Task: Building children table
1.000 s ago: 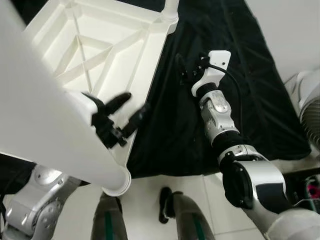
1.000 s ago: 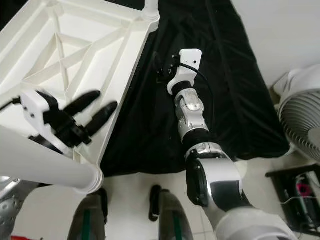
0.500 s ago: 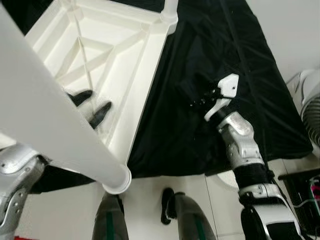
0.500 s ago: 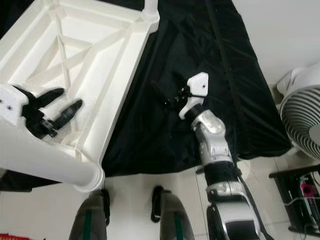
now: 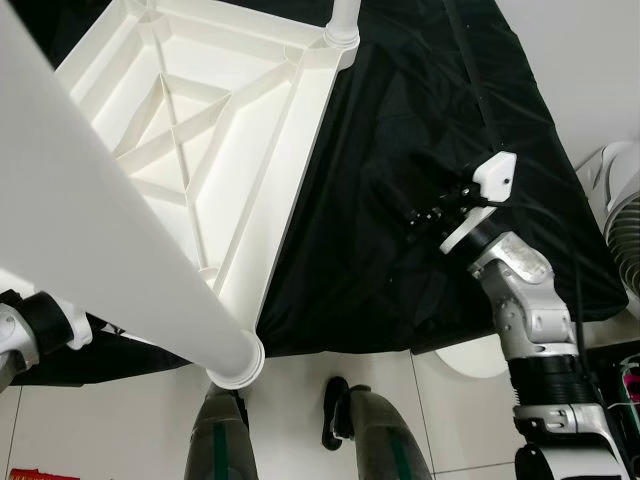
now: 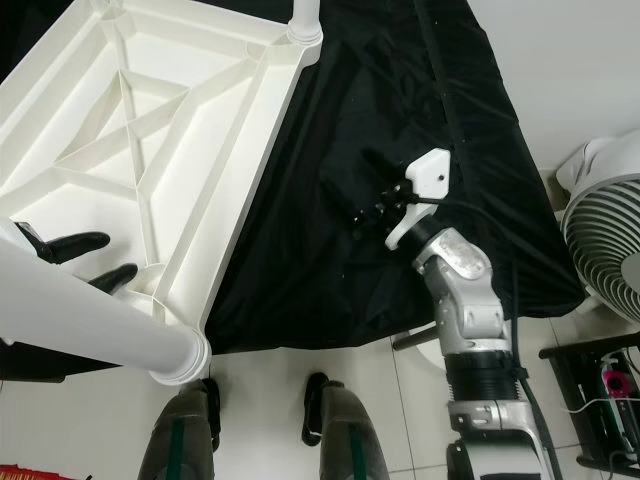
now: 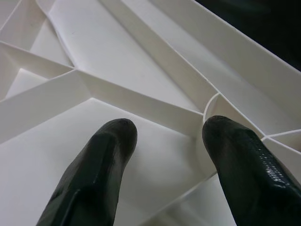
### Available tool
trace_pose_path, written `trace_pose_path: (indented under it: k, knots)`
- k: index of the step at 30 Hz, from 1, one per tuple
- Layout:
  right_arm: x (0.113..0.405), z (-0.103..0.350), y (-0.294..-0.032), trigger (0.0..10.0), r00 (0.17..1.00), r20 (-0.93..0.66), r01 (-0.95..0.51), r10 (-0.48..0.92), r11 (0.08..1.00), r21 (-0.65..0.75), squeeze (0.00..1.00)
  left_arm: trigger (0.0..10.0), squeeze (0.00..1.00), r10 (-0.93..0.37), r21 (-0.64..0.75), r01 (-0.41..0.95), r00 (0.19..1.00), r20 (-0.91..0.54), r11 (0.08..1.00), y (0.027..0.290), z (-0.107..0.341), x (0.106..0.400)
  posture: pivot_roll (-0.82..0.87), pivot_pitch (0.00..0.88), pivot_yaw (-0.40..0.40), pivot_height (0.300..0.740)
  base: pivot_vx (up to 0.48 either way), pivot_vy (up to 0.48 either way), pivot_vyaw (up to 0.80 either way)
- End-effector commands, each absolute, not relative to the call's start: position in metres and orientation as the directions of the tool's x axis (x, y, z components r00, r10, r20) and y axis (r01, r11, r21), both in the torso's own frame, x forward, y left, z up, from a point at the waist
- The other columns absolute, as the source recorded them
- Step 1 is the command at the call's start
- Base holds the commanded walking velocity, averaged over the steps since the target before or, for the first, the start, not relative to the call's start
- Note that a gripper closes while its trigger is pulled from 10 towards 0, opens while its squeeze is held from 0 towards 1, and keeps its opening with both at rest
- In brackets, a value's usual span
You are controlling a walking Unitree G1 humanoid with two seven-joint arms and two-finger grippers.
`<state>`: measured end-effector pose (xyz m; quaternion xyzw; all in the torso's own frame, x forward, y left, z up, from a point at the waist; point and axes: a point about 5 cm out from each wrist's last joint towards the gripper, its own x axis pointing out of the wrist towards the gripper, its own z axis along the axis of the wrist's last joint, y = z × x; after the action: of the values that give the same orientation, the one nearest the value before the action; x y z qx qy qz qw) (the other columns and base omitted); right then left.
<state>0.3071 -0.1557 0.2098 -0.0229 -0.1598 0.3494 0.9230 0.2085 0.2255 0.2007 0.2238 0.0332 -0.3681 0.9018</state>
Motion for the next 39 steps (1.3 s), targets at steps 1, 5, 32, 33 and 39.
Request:
trace_pose_path:
  k: [1,5,32,33,39]
  knots:
    - [0.304,0.211,-0.158,10.0,0.701,0.271,-0.648,0.660,0.748,-0.145,0.00,10.0,0.00,-0.706,0.371,0.753,0.649,-0.281,0.544,0.220,0.195,0.205,0.13,0.248,-0.036,0.740,0.000,0.000,0.00]
    - [0.301,0.215,-0.157,10.0,0.695,0.270,-0.653,0.666,0.742,-0.149,0.00,10.0,0.00,-0.725,0.360,0.766,0.632,-0.273,0.533,0.214,0.194,0.205,0.13,0.248,-0.036,0.740,0.000,0.000,0.00]
    - [0.279,0.248,-0.144,10.0,0.683,0.356,-0.673,0.638,0.739,-0.032,0.00,10.0,0.00,-0.546,0.430,0.581,0.809,-0.216,0.691,0.189,0.159,0.253,0.07,0.257,-0.035,0.740,0.000,0.000,0.00]
    - [0.278,0.249,-0.142,10.0,0.681,0.369,-0.676,0.633,0.736,-0.016,0.00,10.0,0.00,-0.525,0.431,0.552,0.829,-0.194,0.714,0.184,0.159,0.260,0.06,0.251,-0.033,0.740,0.000,0.000,0.00]
    - [0.275,0.251,-0.139,10.0,0.674,0.389,-0.688,0.628,0.725,0.021,0.00,10.0,0.00,-0.471,0.416,0.479,0.872,-0.129,0.773,0.172,0.162,0.277,0.06,0.241,-0.031,0.740,0.000,0.000,0.00]
